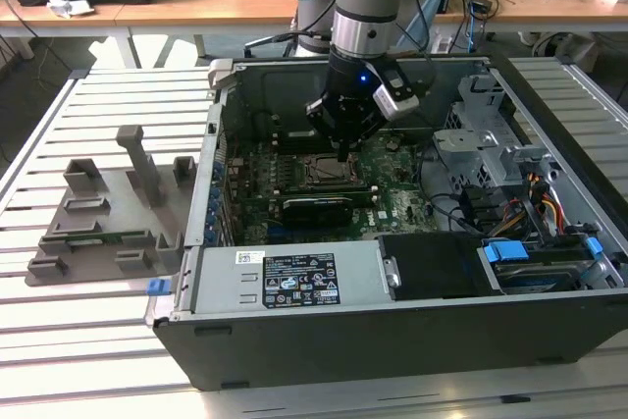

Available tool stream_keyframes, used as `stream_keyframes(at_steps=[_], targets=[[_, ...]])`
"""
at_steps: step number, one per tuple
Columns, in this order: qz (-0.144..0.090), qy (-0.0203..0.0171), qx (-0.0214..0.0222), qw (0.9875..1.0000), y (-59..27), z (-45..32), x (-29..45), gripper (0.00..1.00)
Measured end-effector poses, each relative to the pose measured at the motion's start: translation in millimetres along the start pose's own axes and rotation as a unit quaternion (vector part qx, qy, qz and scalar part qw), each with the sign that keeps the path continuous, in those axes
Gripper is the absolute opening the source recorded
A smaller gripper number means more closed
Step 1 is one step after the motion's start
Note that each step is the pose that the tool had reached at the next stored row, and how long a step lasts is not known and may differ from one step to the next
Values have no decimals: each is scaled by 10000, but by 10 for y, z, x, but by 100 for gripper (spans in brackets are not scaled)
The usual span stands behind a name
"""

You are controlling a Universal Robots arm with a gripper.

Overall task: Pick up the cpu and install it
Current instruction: 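Install the first cpu locking lever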

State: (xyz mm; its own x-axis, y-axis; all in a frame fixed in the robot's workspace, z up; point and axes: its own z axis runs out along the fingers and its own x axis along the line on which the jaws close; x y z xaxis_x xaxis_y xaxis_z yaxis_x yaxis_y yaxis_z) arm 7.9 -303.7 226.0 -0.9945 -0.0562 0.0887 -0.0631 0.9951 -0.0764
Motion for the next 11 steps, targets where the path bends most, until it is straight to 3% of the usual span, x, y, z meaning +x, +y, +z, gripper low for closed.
stream_keyframes(at_steps=[7,11], targets=[[1,0,13,10000,-12,-160,14,11],[1,1,15,10000,-16,-206,18,11]])
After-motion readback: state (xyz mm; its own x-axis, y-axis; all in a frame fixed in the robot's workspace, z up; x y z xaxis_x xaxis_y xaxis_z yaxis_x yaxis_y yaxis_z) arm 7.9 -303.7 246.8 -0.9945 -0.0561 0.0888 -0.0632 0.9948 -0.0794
